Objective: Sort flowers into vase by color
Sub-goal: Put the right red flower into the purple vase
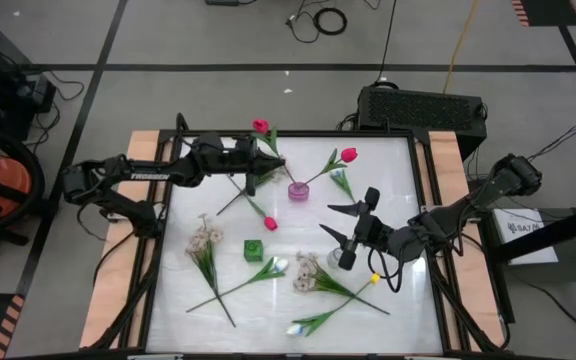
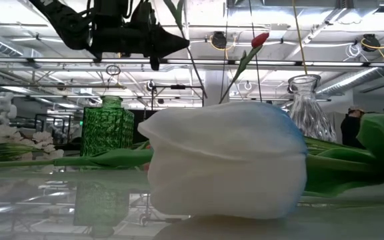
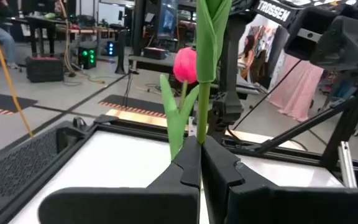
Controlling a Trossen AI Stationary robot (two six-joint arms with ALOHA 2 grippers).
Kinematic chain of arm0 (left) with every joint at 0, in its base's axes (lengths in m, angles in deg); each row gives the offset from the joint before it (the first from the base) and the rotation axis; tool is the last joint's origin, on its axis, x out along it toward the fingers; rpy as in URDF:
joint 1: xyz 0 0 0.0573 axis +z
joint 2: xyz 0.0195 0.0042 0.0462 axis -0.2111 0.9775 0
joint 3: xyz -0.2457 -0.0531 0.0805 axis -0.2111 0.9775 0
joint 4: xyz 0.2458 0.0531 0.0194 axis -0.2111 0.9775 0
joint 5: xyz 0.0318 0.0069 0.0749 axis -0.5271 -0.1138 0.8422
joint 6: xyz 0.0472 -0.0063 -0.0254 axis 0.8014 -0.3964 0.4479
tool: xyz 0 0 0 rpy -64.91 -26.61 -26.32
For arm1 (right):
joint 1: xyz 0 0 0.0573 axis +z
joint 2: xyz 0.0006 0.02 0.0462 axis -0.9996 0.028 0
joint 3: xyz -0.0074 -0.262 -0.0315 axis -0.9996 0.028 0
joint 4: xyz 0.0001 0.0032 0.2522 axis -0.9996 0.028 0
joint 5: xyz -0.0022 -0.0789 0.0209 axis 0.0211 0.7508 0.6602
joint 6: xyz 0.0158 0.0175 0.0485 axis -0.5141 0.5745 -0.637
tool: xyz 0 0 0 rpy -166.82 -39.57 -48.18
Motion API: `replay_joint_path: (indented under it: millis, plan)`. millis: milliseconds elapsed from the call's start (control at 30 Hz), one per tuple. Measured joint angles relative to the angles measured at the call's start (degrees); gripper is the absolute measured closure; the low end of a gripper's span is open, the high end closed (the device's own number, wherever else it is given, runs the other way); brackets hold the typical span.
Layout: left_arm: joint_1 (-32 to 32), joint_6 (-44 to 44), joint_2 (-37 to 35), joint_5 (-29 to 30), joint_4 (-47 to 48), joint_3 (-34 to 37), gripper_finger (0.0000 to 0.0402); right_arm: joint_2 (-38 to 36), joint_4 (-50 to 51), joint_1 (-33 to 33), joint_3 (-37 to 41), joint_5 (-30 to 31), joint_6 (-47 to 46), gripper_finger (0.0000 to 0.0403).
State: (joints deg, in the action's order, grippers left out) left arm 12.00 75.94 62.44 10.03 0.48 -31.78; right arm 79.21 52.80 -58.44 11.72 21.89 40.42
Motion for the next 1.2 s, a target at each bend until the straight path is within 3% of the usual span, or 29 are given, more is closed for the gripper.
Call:
replay_joint_path:
  millis: [267,567,867,1200]
  plan:
    - [1.1,0.6,0.1,0.2,1.9,0.0,0.0400,0.0,0.1,0.0,0.0,0.0,-0.9,0.0188]
    - [1.7,2.0,5.1,3.0,1.2,0.0,0.0400,0.0,0.2,-0.4,0.0,0.0,-1.0,0.0188]
    - [1.7,1.6,10.2,4.5,-5.0,0.0,0.0399,0.0,0.3,-0.4,0.0,0.0,-1.5,0.0188]
    - [1.6,1.6,12.5,4.6,-3.4,0.0,0.0347,0.0,1.1,-0.4,0.0,0.0,-1.5,0.0188]
